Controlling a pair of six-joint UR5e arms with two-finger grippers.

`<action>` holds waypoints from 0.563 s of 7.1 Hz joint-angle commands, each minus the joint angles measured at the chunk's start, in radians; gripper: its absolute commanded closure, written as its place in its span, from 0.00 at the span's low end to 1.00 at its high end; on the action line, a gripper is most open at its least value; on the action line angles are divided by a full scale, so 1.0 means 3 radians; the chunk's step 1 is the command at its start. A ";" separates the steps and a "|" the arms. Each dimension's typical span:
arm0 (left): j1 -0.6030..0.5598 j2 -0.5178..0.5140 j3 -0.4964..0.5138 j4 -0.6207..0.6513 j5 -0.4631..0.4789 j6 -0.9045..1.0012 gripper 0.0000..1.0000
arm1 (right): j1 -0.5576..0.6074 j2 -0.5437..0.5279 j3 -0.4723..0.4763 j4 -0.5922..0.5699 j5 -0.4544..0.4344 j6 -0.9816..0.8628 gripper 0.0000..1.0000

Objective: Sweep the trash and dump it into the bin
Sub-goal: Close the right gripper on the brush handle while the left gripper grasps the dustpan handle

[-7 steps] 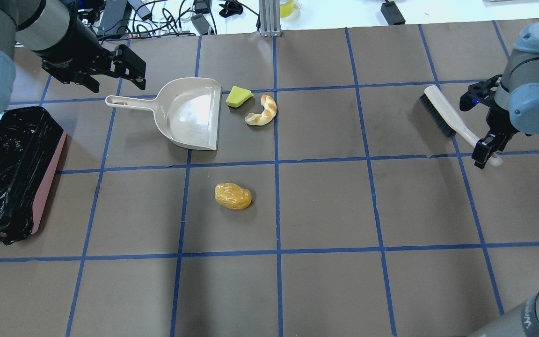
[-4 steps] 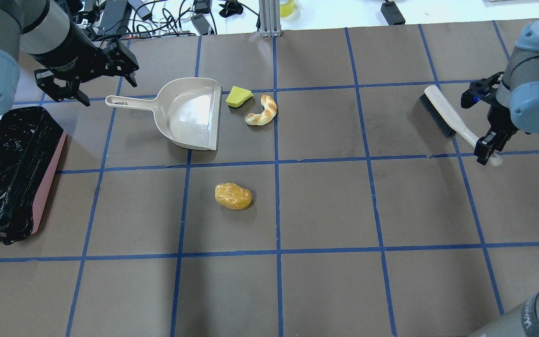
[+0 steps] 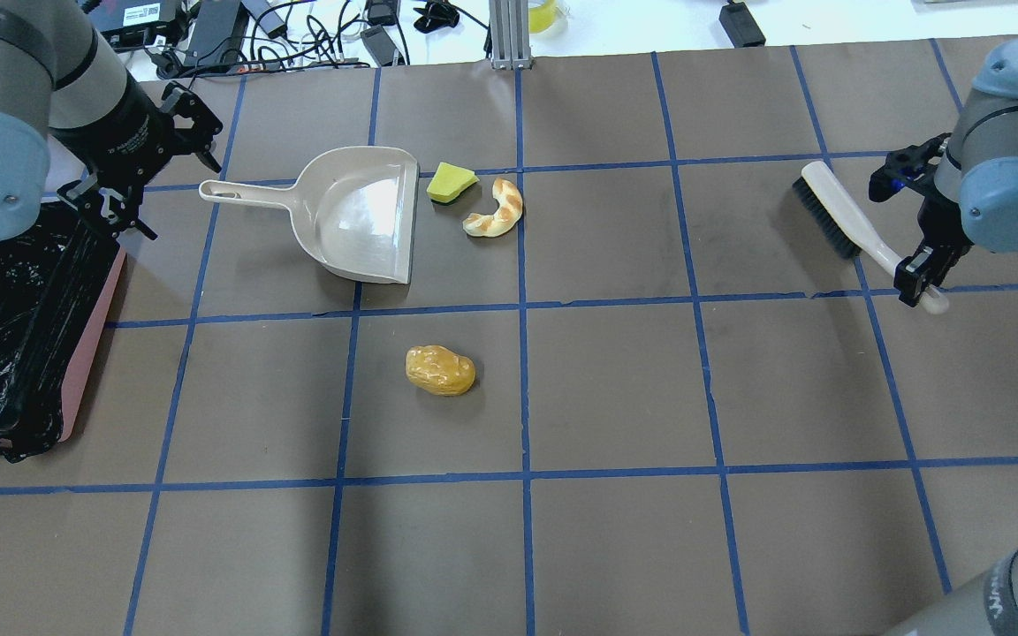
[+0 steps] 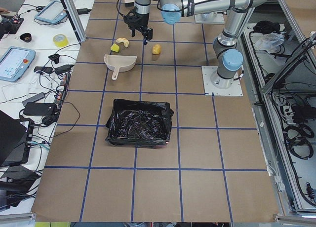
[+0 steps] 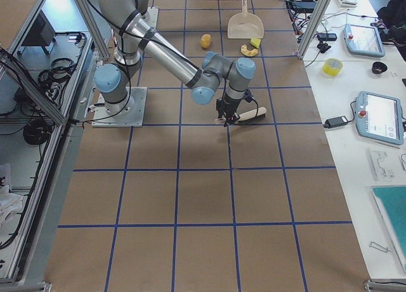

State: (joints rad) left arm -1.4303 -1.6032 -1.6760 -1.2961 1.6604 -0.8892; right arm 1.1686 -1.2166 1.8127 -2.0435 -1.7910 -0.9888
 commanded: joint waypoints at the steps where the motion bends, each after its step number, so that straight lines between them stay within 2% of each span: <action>1: 0.0084 -0.0106 0.0186 -0.0157 -0.0017 -0.0948 0.01 | 0.0001 -0.0004 0.0002 -0.0004 -0.0002 0.0054 0.66; 2: 0.0084 -0.0223 0.0309 -0.0290 -0.0002 -0.1332 0.03 | 0.0001 -0.0005 -0.0009 -0.0004 -0.0002 0.0054 0.72; 4: 0.0084 -0.0611 0.0625 -0.0256 0.0079 -0.1606 0.03 | 0.0001 0.0001 -0.0014 0.0011 -0.0002 0.0049 0.83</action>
State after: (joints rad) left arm -1.4057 -1.7185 -1.5445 -1.3702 1.6677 -1.3023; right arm 1.1690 -1.2163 1.8097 -2.0431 -1.7917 -0.9732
